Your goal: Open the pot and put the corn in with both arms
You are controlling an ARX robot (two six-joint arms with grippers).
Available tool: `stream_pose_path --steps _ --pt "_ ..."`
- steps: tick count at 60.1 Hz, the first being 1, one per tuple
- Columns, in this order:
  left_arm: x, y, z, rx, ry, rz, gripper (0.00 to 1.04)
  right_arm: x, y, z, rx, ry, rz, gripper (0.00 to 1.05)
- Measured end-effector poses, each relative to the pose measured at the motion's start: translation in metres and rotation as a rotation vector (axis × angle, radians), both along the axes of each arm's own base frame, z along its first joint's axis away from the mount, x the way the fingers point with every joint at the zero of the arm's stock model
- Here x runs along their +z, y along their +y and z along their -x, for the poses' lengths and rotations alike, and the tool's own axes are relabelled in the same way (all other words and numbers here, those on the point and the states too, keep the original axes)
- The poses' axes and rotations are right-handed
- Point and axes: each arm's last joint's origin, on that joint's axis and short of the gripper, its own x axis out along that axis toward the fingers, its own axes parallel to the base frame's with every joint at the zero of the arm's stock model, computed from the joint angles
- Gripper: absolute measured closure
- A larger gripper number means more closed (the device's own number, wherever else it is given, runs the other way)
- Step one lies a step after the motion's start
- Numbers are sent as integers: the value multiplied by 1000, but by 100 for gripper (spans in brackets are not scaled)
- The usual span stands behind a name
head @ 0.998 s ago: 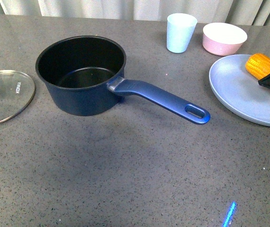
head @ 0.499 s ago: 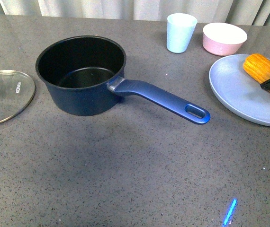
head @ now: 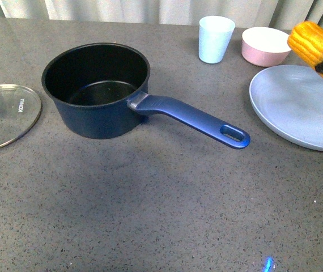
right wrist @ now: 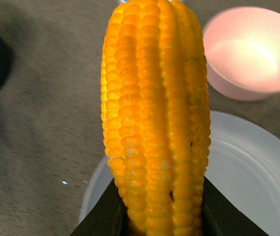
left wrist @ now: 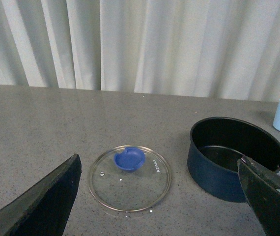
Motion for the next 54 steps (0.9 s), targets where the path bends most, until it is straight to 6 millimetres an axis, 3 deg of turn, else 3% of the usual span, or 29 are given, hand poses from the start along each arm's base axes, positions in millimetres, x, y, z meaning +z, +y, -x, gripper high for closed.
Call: stream_pose_path --steps 12,24,41,54 --pt "0 0 0 0 0 0 9 21 90 -3 186 -15 -47 82" --pt "0 0 0 0 0 0 9 33 149 -11 289 -33 -62 83" --pt "0 0 0 0 0 0 9 8 210 -17 383 30 -43 84" --pt "0 0 0 0 0 0 9 8 234 -20 417 26 -37 84"
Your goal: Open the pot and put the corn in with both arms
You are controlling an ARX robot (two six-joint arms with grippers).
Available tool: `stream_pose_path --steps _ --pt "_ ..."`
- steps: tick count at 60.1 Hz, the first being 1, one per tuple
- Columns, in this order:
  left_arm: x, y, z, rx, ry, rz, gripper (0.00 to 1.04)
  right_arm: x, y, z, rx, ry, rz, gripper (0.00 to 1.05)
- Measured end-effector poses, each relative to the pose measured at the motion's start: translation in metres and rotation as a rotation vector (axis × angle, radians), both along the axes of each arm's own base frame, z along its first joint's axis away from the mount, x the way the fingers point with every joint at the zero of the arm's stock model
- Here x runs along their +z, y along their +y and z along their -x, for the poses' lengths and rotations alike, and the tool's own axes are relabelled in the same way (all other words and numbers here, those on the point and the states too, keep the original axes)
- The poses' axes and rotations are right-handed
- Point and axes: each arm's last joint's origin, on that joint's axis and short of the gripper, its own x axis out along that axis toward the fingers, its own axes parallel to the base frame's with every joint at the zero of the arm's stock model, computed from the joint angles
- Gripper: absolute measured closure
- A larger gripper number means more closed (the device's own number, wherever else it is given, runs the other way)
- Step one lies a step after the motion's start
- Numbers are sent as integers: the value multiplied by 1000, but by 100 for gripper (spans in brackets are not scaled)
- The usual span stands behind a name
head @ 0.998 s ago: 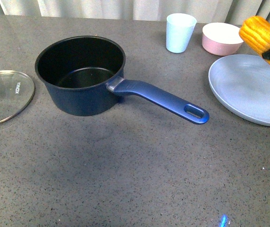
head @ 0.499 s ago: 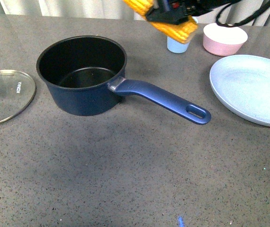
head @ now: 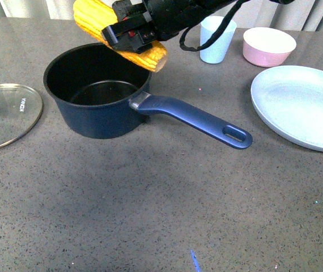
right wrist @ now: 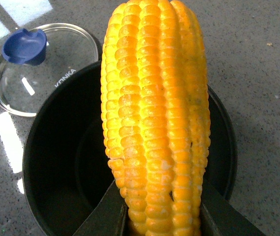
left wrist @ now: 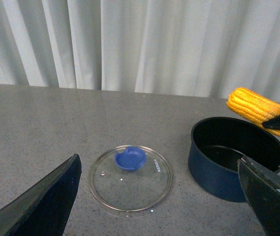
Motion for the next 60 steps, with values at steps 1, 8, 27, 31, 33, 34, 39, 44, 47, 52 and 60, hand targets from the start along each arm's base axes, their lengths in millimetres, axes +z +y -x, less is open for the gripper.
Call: stream_pose_path --steps 1,8,27,31,33,34,39,44,47,52,60 --pt "0 0 0 0 0 0 9 0 2 0 3 -1 0 84" --pt "0 0 0 0 0 0 9 -4 11 -2 13 0 5 84" --pt "0 0 0 0 0 0 9 -15 30 -6 25 8 23 84" --pt "0 0 0 0 0 0 9 -16 32 -6 25 7 24 84" --pt "0 0 0 0 0 0 9 -17 32 -7 25 7 24 84" --pt "0 0 0 0 0 0 9 -17 33 -7 25 7 25 84" --pt "0 0 0 0 0 0 9 -18 34 -7 24 6 28 84" --pt "0 0 0 0 0 0 9 -20 35 -7 24 9 30 80" --pt "0 0 0 0 0 0 9 -21 35 -7 23 10 32 68" --pt "0 0 0 0 0 0 9 -21 35 -7 23 10 33 54" --pt "0 0 0 0 0 0 9 -21 35 -7 16 5 34 29"
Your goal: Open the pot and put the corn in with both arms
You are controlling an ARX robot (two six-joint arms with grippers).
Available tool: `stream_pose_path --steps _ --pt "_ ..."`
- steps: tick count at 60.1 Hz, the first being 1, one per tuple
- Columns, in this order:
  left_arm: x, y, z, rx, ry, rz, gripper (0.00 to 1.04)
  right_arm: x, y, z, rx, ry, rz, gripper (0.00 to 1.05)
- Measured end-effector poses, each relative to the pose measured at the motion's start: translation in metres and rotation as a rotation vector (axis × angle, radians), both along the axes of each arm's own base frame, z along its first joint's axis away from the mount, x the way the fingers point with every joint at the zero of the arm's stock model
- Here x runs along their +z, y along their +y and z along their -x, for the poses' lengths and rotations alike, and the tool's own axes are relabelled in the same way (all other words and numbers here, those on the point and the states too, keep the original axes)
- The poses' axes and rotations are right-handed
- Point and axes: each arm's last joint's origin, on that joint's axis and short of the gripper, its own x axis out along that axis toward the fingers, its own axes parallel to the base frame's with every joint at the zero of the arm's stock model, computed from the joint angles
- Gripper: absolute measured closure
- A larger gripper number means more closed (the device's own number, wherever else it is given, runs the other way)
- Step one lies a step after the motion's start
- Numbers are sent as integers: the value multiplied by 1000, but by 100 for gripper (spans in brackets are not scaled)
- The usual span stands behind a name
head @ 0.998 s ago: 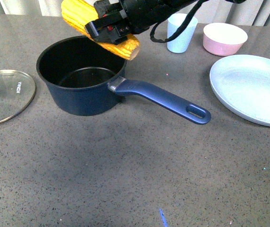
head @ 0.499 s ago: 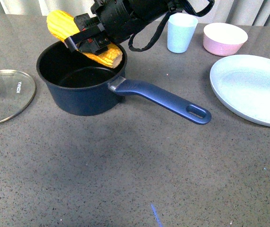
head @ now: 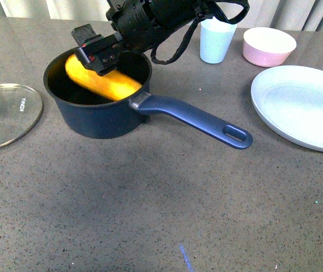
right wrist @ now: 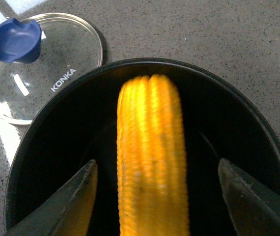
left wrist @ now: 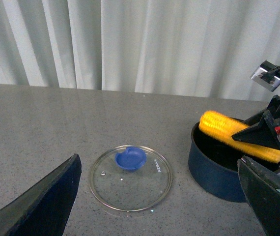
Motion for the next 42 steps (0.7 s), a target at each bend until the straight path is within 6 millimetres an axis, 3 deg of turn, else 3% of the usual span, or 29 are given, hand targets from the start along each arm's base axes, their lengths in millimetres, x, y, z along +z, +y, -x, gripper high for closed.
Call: stream_pose_path --steps 9,17,25,35,42 --pt "0 0 0 0 0 0 9 -1 -2 -1 -7 -5 -3 8" --pt "0 0 0 0 0 0 9 -2 -15 0 -42 -6 -31 9" --pt "0 0 0 0 0 0 9 14 -39 6 -92 -37 -84 9" --pt "0 0 0 0 0 0 9 53 -92 21 -220 -132 -184 9" --pt "0 0 0 0 0 0 9 72 -146 55 -320 -165 -255 9"
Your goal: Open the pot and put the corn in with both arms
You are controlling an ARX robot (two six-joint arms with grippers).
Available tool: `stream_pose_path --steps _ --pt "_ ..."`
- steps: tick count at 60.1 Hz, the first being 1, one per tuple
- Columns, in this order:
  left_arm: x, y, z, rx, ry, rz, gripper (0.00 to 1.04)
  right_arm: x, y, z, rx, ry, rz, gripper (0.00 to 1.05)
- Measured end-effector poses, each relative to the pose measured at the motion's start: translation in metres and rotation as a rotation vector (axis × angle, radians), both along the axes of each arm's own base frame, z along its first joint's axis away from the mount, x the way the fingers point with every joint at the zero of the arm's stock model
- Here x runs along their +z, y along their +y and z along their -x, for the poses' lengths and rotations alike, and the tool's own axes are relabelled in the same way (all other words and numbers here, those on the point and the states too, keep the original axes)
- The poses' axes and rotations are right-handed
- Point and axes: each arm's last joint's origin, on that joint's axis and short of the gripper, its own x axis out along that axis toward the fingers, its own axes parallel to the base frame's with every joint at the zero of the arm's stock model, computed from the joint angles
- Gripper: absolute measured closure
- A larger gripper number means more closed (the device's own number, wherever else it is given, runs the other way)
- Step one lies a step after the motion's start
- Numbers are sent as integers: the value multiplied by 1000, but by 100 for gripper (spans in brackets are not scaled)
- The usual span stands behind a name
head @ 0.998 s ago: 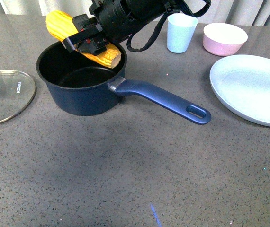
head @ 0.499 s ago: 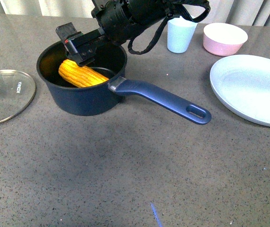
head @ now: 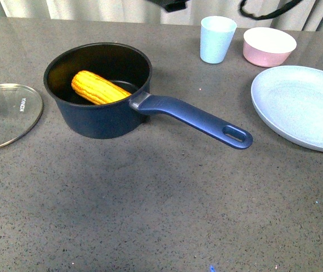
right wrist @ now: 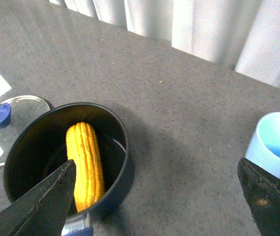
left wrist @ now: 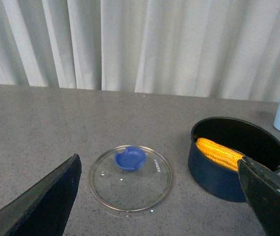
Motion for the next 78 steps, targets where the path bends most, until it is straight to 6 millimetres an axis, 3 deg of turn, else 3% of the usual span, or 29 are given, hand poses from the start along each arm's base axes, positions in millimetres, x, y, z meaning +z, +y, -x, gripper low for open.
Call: stream_pose_path --steps 8,16,23,28,33,39,60,69,78 --pt "0 0 0 0 0 0 9 13 -41 34 -71 -10 -52 9" --pt "0 0 0 0 0 0 9 26 -69 66 -127 -32 -108 9" --pt "0 0 0 0 0 0 9 34 -86 91 -176 -47 -152 9" --pt "0 0 0 0 0 0 9 36 -87 93 -204 -66 -158 10" --pt "0 0 0 0 0 0 9 26 -90 102 -489 -233 -104 25" --pt "0 0 0 0 0 0 9 10 -101 121 -666 -283 -78 42" --pt "0 0 0 0 0 0 9 -26 -118 173 -674 -285 -59 103" --pt "0 0 0 0 0 0 9 -37 -131 192 -682 -289 -57 103" --pt "0 0 0 0 0 0 9 -44 -131 205 -677 -288 -57 103"
